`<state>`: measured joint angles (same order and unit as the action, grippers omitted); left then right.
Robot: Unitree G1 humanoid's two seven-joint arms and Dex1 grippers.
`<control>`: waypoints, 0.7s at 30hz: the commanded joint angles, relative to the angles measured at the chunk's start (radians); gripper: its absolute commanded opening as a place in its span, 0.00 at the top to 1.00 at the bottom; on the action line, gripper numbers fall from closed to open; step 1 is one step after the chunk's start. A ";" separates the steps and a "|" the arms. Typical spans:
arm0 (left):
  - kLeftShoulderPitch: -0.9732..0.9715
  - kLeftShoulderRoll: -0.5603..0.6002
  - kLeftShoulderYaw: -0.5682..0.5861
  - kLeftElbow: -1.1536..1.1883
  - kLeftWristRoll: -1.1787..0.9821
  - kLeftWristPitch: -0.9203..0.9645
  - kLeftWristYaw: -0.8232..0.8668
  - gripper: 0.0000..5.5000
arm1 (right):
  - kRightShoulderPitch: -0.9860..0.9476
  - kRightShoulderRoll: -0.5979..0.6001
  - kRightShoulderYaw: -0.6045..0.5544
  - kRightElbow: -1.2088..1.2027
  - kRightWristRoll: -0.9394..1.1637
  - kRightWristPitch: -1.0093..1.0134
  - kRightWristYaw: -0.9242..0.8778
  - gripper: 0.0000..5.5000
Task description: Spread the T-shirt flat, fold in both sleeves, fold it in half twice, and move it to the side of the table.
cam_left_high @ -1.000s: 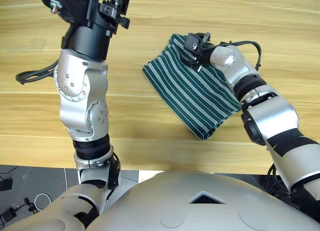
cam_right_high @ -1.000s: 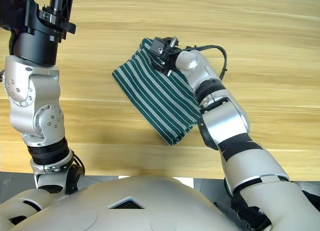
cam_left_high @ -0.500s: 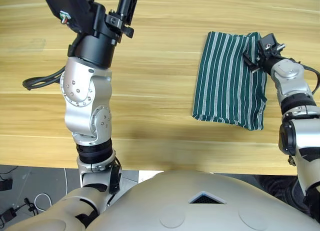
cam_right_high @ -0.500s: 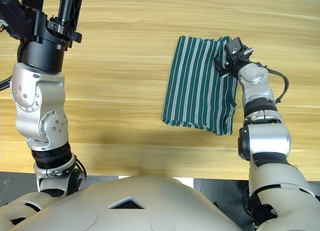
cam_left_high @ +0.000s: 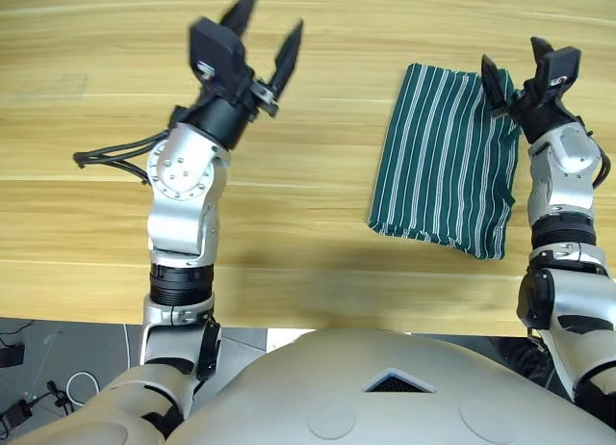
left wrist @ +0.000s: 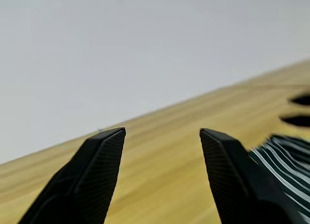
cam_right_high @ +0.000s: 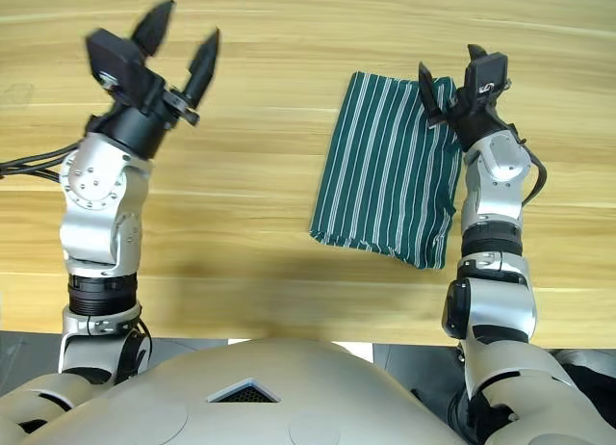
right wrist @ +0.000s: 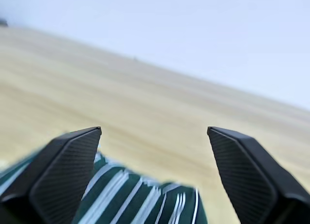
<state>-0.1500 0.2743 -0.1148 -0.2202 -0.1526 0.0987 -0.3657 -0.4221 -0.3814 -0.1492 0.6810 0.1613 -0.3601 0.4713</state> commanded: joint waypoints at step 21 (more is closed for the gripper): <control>-0.520 -0.321 -0.388 1.165 0.332 -0.362 -0.235 0.48 | -0.079 0.021 -0.041 -0.399 0.038 0.120 -0.158 0.26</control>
<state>-0.6119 -0.0137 -0.4994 0.8372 0.1407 -0.2313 -0.6372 -0.4964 -0.3625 -0.1943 0.2897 0.2105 -0.2520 0.3082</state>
